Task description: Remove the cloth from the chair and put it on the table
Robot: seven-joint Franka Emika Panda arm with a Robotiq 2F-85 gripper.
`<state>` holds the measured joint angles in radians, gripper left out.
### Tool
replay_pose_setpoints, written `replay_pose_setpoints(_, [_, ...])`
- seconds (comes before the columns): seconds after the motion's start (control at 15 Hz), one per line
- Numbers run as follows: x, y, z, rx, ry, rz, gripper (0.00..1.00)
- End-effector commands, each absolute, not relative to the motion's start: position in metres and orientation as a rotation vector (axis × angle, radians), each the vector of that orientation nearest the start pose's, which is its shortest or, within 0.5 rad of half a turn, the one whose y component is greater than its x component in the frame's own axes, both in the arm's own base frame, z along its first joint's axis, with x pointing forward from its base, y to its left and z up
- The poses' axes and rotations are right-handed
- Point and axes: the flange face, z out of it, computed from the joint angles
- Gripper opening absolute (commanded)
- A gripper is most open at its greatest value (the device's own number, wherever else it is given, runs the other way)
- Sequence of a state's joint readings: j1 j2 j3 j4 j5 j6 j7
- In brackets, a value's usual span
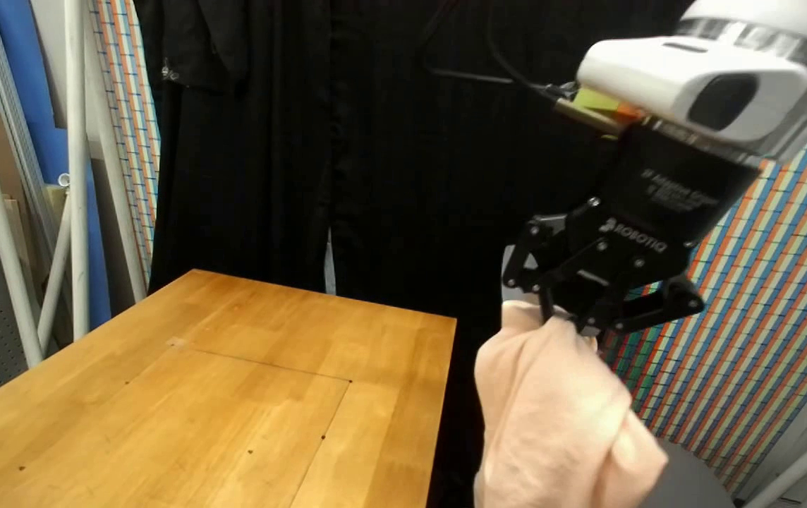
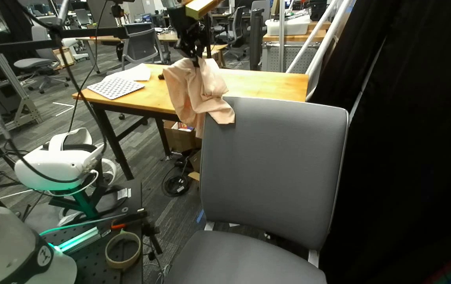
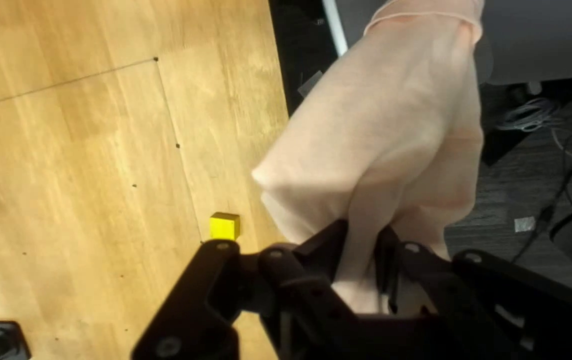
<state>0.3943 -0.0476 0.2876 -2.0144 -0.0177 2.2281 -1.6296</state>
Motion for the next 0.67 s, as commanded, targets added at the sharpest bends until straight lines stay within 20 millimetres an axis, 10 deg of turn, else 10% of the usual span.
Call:
replay_pose_setpoints(0.0, [0.477,0.415,0.474,1.022,2.790,0.303,0.15])
replay_pose_setpoints(0.53, [0.509,0.497,0.476,0.792,2.895,0.429,0.14])
replay_pose_setpoints(0.6, [0.511,0.501,0.483,0.804,2.905,0.464,0.41])
